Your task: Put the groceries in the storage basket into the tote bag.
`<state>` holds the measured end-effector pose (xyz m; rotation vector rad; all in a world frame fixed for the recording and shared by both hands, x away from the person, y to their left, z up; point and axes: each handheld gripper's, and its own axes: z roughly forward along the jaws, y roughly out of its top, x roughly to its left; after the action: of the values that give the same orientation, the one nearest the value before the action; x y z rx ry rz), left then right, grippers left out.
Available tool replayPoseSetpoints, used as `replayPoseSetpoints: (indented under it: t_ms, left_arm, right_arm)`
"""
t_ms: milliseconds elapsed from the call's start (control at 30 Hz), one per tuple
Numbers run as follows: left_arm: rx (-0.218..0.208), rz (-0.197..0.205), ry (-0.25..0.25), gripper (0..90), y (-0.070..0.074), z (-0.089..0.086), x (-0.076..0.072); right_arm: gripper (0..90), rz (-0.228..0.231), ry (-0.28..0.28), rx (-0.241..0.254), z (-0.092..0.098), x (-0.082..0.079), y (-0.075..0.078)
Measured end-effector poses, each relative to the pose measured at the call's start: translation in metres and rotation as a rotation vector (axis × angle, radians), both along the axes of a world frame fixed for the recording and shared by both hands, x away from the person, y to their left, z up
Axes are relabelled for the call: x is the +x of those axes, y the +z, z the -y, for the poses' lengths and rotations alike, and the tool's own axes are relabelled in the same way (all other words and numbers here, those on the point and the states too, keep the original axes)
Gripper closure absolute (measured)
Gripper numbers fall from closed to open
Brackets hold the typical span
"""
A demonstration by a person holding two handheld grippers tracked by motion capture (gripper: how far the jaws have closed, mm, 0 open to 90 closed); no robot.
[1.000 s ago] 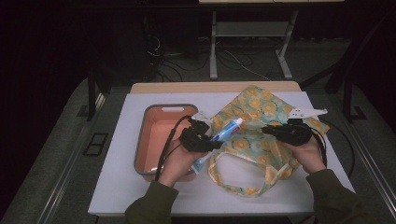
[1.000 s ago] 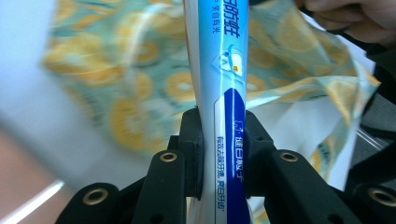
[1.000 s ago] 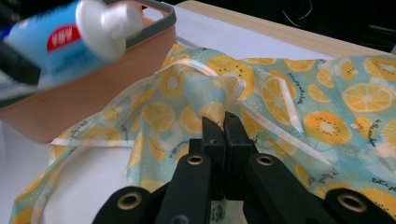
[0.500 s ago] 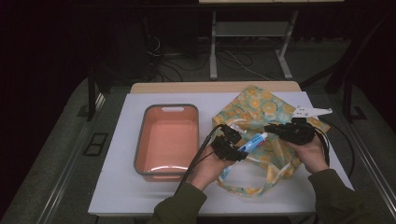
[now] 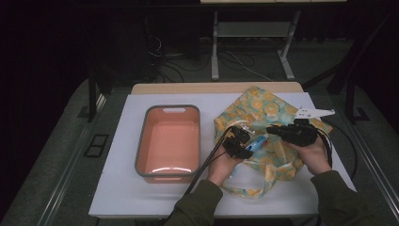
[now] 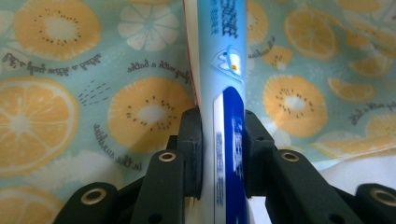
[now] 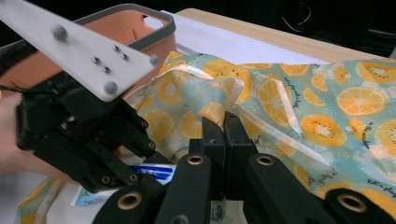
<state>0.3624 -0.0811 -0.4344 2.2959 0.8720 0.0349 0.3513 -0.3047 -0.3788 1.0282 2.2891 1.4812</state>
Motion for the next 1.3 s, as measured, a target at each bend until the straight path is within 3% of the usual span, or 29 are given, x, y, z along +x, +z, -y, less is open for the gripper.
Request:
replayPoseSetpoints:
  t_ms: [133, 300, 433, 633, 733, 833, 900, 1167, 1200, 1300]
  left_arm:
    - [-0.008, 0.025, -0.001, 69.6, 0.001, -0.002, -0.001]
    - [-0.001, 0.073, 0.002, 47.1, 0.006, -0.011, -0.012]
    - [-0.003, 0.092, 0.005, 41.9, 0.006, -0.018, -0.024]
    - [0.035, 0.147, 0.007, 39.7, 0.002, -0.024, -0.046]
    - [0.033, 0.145, 0.015, 39.7, -0.003, -0.03, -0.051]
    - [0.035, 0.137, 0.028, 45.1, -0.008, -0.034, -0.053]
    - [0.023, 0.127, 0.024, 47.3, -0.008, -0.035, -0.053]
    - [0.05, 0.145, 0.022, 56.7, -0.005, -0.033, -0.055]
    - [0.037, 0.136, 0.029, 63.1, -0.005, -0.033, -0.055]
    - [0.024, 0.136, 0.034, 65.6, -0.005, -0.033, -0.054]
  right_arm:
    - [89.4, -0.001, -0.001, -0.002, 0.0, 0.0, 0.0]
    - [89.4, -0.002, 0.001, -0.003, -0.001, -0.001, 0.0]
    - [89.4, -0.001, 0.001, -0.008, -0.001, 0.0, 0.0]
    - [89.4, -0.002, 0.001, -0.01, -0.001, -0.001, 0.0]
    - [89.4, -0.003, 0.002, -0.012, -0.001, -0.001, -0.001]
    - [89.4, -0.004, 0.002, -0.015, -0.002, 0.0, -0.001]
    - [89.4, -0.003, 0.002, -0.015, -0.002, -0.001, -0.001]
    - [89.4, -0.005, 0.001, -0.016, -0.002, 0.0, -0.002]
    - [89.4, -0.005, 0.001, -0.016, -0.002, 0.0, -0.002]
    - [89.4, -0.006, 0.001, -0.017, -0.002, 0.0, -0.002]
